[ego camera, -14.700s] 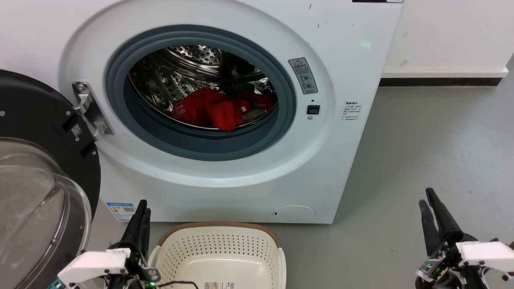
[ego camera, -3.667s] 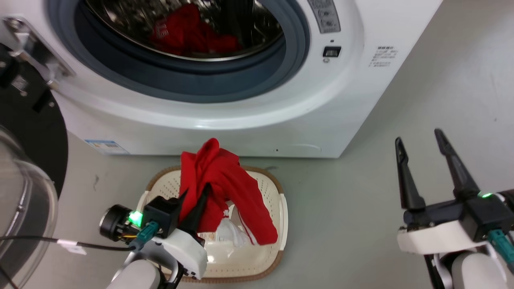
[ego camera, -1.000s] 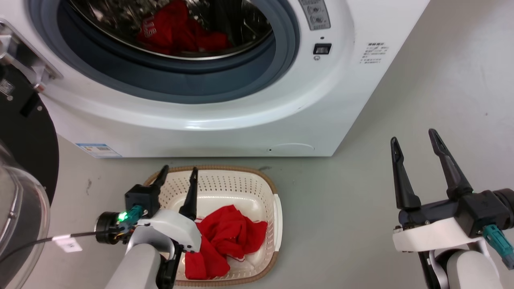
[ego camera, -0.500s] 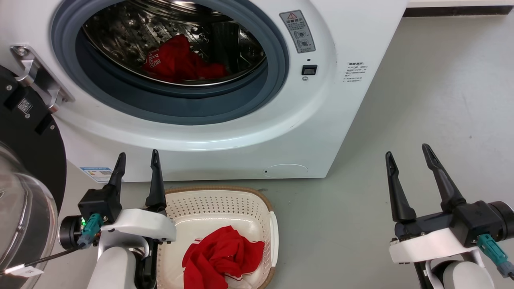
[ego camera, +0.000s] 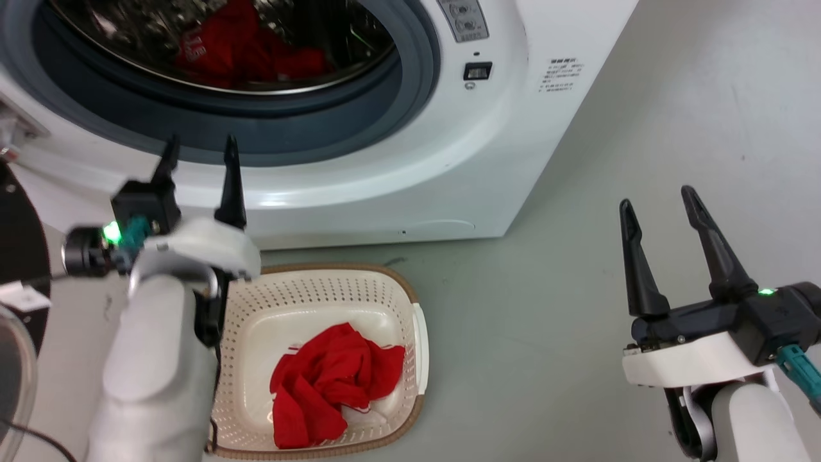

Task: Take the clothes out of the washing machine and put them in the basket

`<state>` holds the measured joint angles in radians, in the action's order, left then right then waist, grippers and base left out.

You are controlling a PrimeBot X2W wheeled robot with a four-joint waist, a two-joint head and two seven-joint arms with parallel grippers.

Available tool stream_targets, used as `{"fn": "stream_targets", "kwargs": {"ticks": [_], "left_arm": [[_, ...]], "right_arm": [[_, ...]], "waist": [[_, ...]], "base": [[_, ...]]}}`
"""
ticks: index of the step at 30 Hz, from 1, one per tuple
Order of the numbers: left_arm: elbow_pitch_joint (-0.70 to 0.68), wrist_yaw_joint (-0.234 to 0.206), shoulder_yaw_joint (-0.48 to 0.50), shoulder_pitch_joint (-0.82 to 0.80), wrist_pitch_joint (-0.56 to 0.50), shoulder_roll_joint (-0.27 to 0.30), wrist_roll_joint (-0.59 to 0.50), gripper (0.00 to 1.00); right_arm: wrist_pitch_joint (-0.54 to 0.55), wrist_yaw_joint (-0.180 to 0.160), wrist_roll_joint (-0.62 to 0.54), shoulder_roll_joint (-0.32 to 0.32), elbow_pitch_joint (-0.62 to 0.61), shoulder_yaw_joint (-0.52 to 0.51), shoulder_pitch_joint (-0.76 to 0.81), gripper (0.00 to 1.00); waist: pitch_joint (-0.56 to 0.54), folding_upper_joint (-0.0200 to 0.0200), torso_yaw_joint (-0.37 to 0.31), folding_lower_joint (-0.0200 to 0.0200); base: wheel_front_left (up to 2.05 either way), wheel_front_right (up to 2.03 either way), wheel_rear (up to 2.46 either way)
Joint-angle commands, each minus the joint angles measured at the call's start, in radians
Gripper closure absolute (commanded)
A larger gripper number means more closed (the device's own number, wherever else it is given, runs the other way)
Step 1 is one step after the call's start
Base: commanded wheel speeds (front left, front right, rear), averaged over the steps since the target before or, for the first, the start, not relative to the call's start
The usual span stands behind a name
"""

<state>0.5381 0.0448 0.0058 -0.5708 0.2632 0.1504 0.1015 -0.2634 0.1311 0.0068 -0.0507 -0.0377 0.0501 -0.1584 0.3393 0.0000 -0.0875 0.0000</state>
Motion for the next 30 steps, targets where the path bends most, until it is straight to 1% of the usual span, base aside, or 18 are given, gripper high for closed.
{"fn": "stream_targets", "kwargs": {"ticks": [1, 6, 13, 16, 18, 22, 25, 30], "left_arm": [[0.005, 0.003, -0.003, -0.026, 0.002, 0.006, -0.007, 0.0], [0.152, 0.005, -0.022, -0.215, 0.002, 0.05, -0.035, 0.0], [0.33, 0.006, -0.049, -0.458, -0.04, 0.105, -0.066, 0.0], [0.397, 0.015, -0.05, -0.559, -0.064, 0.147, -0.07, 0.0], [0.439, 0.017, -0.052, -0.605, -0.085, 0.152, -0.067, 0.0], [0.498, 0.027, -0.062, -0.712, -0.144, 0.211, -0.08, 0.0], [0.541, 0.044, -0.079, -0.78, -0.202, 0.236, -0.086, 0.0], [0.598, 0.056, -0.098, -0.887, -0.29, 0.283, -0.094, 0.0]], "right_arm": [[-0.002, -0.001, 0.002, 0.001, -0.007, 0.001, -0.015, 0.0], [-0.002, -0.001, 0.013, 0.001, -0.015, 0.004, -0.05, 0.0], [-0.002, -0.001, 0.029, 0.001, -0.028, 0.011, -0.093, 0.0], [-0.002, -0.001, 0.035, 0.001, -0.036, 0.014, -0.114, 0.0], [-0.002, -0.001, 0.042, 0.001, -0.04, 0.019, -0.126, 0.0], [-0.002, -0.001, 0.056, 0.002, -0.048, 0.026, -0.149, 0.0], [-0.002, -0.001, 0.067, 0.001, -0.055, 0.026, -0.161, 0.0], [-0.002, -0.001, 0.092, 0.001, -0.062, 0.031, -0.179, 0.0]], "waist": [[0.038, 0.0, -0.018, 0.0], [0.109, 0.0, -0.041, 0.0], [0.195, 0.0, -0.069, 0.0], [0.234, 0.0, -0.082, 0.0], [0.255, 0.0, -0.094, 0.0], [0.299, 0.0, -0.119, 0.0], [0.331, 0.0, -0.132, 0.0], [0.376, 0.0, -0.156, 0.0]], "base": [[0.0, 0.0, 0.0], [0.0, 0.0, 0.0], [0.0, 0.0, 0.0], [0.0, 0.0, 0.0], [0.0, 0.0, 0.0], [0.0, 0.0, 0.0], [0.0, 0.0, 0.0], [0.0, 0.0, 0.0]]}}
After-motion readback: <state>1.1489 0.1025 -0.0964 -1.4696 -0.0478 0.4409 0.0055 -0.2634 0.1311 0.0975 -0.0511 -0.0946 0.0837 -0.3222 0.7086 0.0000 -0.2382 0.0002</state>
